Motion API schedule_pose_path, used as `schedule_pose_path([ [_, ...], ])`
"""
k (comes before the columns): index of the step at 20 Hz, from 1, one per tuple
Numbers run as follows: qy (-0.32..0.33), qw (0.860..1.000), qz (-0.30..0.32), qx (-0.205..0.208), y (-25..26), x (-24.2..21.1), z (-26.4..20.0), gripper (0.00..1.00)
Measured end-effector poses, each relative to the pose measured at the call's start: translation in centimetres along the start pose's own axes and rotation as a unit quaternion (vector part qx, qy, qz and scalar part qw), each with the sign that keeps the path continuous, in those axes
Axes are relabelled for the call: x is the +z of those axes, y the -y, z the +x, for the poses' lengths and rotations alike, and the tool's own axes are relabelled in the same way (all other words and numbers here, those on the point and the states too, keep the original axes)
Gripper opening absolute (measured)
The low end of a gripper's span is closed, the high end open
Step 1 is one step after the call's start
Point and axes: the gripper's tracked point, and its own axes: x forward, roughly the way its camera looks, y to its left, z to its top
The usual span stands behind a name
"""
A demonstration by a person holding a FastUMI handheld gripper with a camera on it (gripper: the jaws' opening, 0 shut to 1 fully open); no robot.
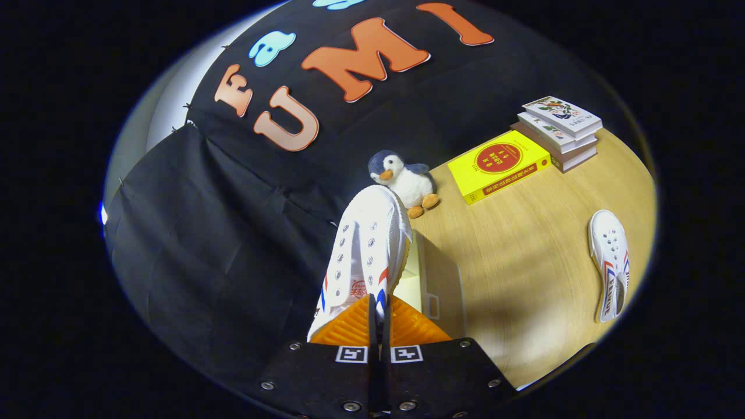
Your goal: Open the storage box then place both shoes into the box .Put the left shoe in first, then the right shoe, with the right side of both shoes facing outward in a uniform manner.
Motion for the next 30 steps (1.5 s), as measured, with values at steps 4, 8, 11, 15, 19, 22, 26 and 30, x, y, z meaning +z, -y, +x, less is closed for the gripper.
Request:
schedule_pose_path([
  [4, -0.044, 0.999, -0.004, -0.01, -1.6, -4.1, 3.5, 0.0],
  [8, -0.069, 0.996, -0.026, -0.053, -0.7, -6.6, 6.5, 0.0],
  [11, -0.072, 0.994, -0.035, -0.07, -0.4, -7.6, 7.8, 0.0],
  [15, -0.064, 0.992, -0.062, -0.085, -0.3, -7.9, 8.1, 0.0],
  [19, -0.085, 0.99, -0.068, -0.09, -0.9, -10.1, 9.3, 0.0],
  [22, -0.084, 0.988, -0.07, -0.106, -0.7, -10.3, 10.0, 0.0],
  [26, -0.097, 0.989, -0.067, -0.093, -2.0, -11.2, 11.2, 0.15],
  [30, -0.075, 0.991, -0.072, -0.082, -2.4, -9.3, 10.0, 0.72],
])
